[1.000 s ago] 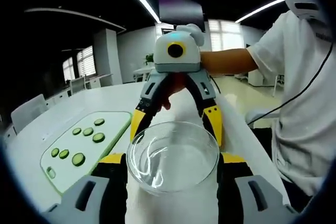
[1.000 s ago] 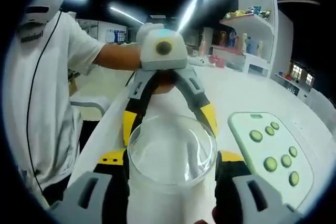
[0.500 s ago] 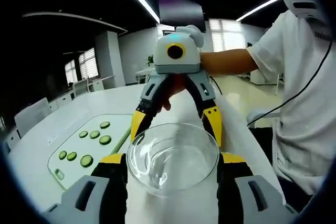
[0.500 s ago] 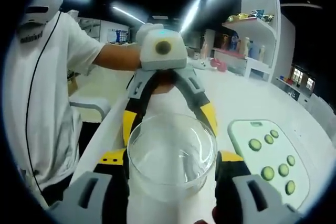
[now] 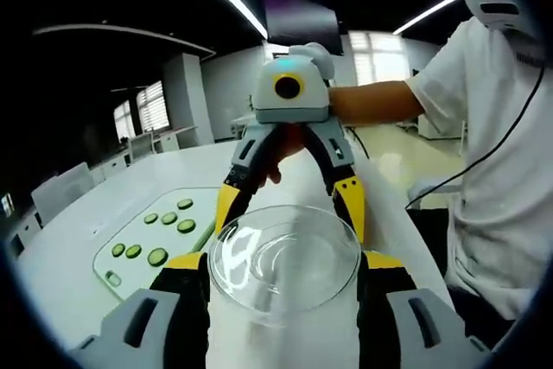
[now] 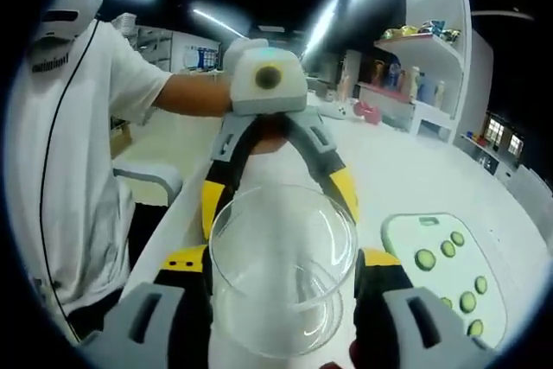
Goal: Open the petri dish lid, add cucumber slices into the petri dish, and close the lid
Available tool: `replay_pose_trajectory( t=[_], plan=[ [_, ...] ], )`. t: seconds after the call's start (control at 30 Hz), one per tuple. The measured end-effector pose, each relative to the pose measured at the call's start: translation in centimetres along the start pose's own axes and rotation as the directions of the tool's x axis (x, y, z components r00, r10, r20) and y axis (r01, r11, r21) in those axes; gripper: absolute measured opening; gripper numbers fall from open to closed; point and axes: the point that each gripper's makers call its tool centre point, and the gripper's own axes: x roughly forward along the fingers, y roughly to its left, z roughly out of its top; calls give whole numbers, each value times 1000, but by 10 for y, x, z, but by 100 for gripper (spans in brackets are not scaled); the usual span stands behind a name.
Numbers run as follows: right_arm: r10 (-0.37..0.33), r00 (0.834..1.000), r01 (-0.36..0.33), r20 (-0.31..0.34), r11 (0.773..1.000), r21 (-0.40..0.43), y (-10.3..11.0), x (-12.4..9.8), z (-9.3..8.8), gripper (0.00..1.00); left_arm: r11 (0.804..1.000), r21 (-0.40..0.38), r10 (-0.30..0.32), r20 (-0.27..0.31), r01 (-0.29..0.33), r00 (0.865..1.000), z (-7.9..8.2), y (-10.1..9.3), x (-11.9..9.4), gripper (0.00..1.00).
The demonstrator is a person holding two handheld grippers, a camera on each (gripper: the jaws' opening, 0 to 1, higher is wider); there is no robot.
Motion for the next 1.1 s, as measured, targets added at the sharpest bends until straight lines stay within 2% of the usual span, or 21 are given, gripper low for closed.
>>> replay_pose_trajectory(
  t=[0.77, 1.1],
  plan=[
    [87, 996, -87, -3, 995, -41, 15, 56, 29, 65, 995, -45, 89, 9, -88, 996, -26, -1, -55, 69],
    [118, 993, -118, -7, 991, -56, 22, 74, 37, 65, 991, -55, 120, 0, -119, 993, -35, -2, -72, 69]
  ],
)
